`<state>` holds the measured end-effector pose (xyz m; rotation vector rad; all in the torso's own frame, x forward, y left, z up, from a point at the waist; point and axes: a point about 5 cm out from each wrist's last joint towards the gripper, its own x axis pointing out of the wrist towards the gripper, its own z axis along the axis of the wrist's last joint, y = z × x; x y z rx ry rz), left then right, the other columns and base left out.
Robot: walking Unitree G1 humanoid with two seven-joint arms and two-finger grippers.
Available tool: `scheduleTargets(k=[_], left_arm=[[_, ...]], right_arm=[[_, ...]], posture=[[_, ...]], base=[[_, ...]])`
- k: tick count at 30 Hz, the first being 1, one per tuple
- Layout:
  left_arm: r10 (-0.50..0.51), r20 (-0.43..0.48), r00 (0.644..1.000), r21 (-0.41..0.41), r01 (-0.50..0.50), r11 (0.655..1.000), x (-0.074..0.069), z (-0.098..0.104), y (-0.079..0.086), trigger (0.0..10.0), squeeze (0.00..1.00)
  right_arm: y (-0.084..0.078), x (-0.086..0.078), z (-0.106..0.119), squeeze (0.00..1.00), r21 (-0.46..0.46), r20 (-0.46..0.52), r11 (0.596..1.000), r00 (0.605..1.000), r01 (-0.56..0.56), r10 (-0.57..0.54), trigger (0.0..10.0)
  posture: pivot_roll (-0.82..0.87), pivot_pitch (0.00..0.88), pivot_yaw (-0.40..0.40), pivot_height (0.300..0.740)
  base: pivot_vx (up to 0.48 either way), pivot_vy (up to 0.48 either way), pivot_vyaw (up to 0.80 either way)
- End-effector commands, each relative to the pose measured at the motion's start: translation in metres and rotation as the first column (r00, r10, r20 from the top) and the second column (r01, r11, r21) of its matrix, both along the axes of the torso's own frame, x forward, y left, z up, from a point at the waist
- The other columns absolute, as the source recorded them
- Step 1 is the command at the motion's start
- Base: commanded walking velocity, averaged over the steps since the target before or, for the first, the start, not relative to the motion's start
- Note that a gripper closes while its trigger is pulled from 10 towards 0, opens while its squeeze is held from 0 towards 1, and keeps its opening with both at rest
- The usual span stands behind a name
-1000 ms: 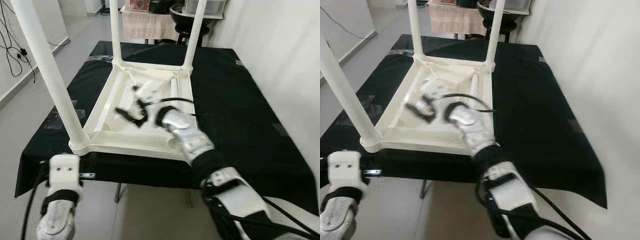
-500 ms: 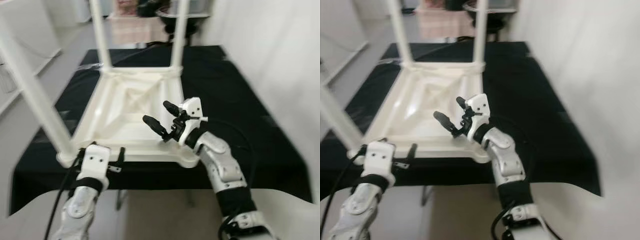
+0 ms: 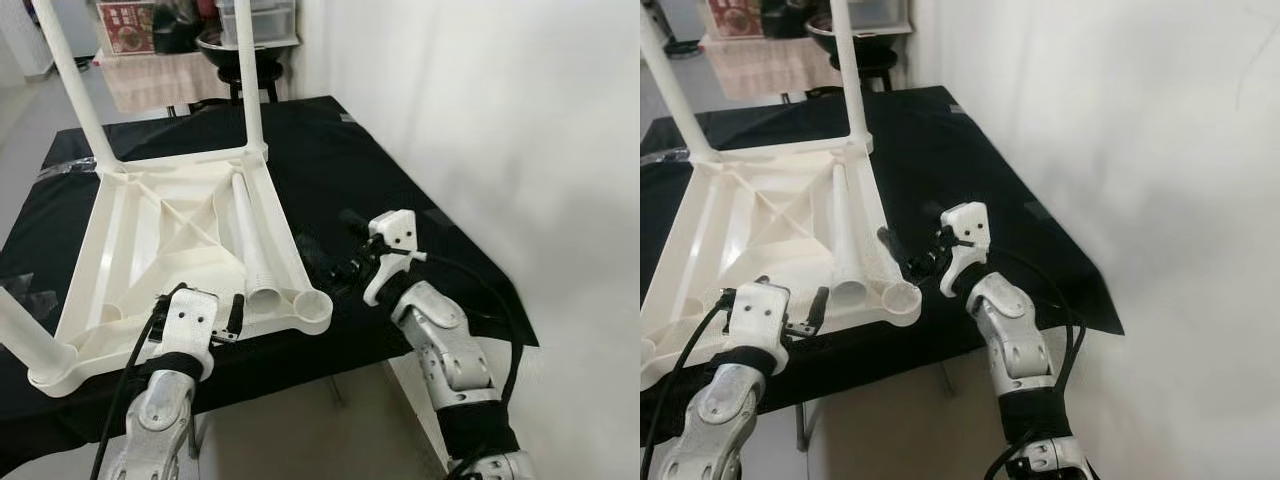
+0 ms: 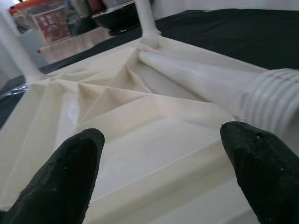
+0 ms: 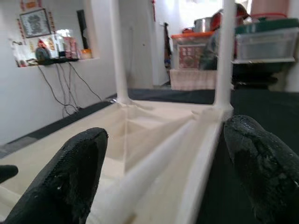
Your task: Building children table
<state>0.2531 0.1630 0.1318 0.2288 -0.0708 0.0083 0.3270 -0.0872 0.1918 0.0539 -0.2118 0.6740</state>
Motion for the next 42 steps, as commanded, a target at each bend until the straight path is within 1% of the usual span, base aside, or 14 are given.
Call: scheduleTargets(k=[1,3,5,6,8,11,14,16,19,22,29,39,42], left_arm=[[-0.001,-0.016,1.0,0.011,0.001,1.0,0.0,-0.006,-0.001,10.0,0.0],[-0.009,-0.021,1.0,0.017,0.01,1.0,0.001,-0.007,-0.003,10.0,0.0],[-0.009,-0.021,1.0,0.017,0.01,1.0,0.001,-0.007,-0.003,10.0,0.0],[-0.002,-0.033,0.999,0.014,0.002,1.0,0.002,-0.01,-0.002,10.0,0.0],[-0.002,-0.033,0.999,0.014,0.002,1.0,0.002,-0.01,-0.002,10.0,0.0],[0.006,-0.045,0.999,-0.004,-0.006,1.0,0.003,-0.012,-0.002,10.0,0.0],[0.006,-0.055,0.998,-0.017,-0.007,1.0,0.004,-0.014,-0.001,10.0,0.0],[0.006,-0.055,0.998,-0.017,-0.007,1.0,0.004,-0.014,-0.001,10.0,0.0],[0.004,-0.055,0.998,-0.011,-0.004,1.0,0.005,-0.015,-0.001,10.0,0.0],[0.007,-0.052,0.999,-0.007,-0.008,1.0,0.006,-0.015,0.0,10.0,0.0],[0.009,-0.049,0.999,-0.005,-0.01,1.0,0.006,-0.015,0.0,10.0,0.0],[0.006,-0.05,0.999,0.002,-0.006,1.0,0.006,-0.015,0.0,10.0,0.0],[0.007,-0.053,0.999,-0.001,-0.007,1.0,0.006,-0.016,0.001,10.0,0.0]], right_arm=[[0.002,0.0,0.0,0.0,-0.001,0.003,1.0,1.0,0.004,-0.004,10.0],[0.002,0.0,-0.004,0.0,-0.02,-0.012,1.0,1.0,0.017,-0.017,10.0],[0.002,0.0,-0.004,0.0,-0.02,-0.012,1.0,1.0,0.017,-0.017,10.0],[0.003,-0.001,-0.013,0.0,-0.044,-0.037,0.999,0.999,0.026,-0.028,10.0],[0.003,-0.001,-0.013,0.0,-0.044,-0.037,0.999,0.999,0.026,-0.028,10.0],[0.004,-0.002,-0.021,0.0,-0.056,-0.064,0.998,0.998,0.025,-0.028,10.0],[0.006,-0.001,-0.025,0.0,-0.065,-0.09,0.998,0.996,0.019,-0.025,10.0],[0.006,-0.001,-0.025,0.0,-0.065,-0.09,0.998,0.996,0.019,-0.025,10.0],[0.01,0.0,-0.027,0.0,-0.057,-0.11,0.998,0.994,-0.003,-0.003,10.0],[0.014,-0.001,-0.026,0.0,-0.055,-0.103,0.998,0.995,-0.018,0.012,10.0],[0.016,-0.002,-0.026,0.0,-0.068,-0.088,0.998,0.996,-0.017,0.011,10.0],[0.014,-0.001,-0.022,0.0,-0.082,-0.049,0.996,0.998,-0.038,0.034,10.0],[0.007,0.002,-0.02,0.0,-0.09,-0.04,0.996,0.999,-0.021,0.018,10.0]], posture=[[-0.06,0.0,0.022,0.74],[-0.07,0.0,0.025,0.74],[-0.07,0.0,0.025,0.74],[-0.06,0.0,0.024,0.74],[-0.06,0.0,0.024,0.74],[-0.06,0.0,0.024,0.74],[-0.06,0.0,0.026,0.74],[-0.06,0.0,0.026,0.74],[-0.06,0.0,0.026,0.74],[-0.06,0.0,0.026,0.74],[-0.06,0.0,0.026,0.74],[-0.06,0.0,0.026,0.74],[-0.06,0.0,0.027,0.74]], base=[[0.0,0.0,0.0],[0.0,0.0,0.0],[0.0,0.0,0.0],[0.0,0.0,0.0],[0.0,0.0,0.0],[0.0,0.0,0.0],[0.0,0.0,-0.6],[0.0,0.0,-0.8],[0.0,0.0,-0.8],[0.0,0.0,-0.8],[0.0,0.0,-0.8],[0.0,0.0,0.0],[0.0,0.0,0.0]])
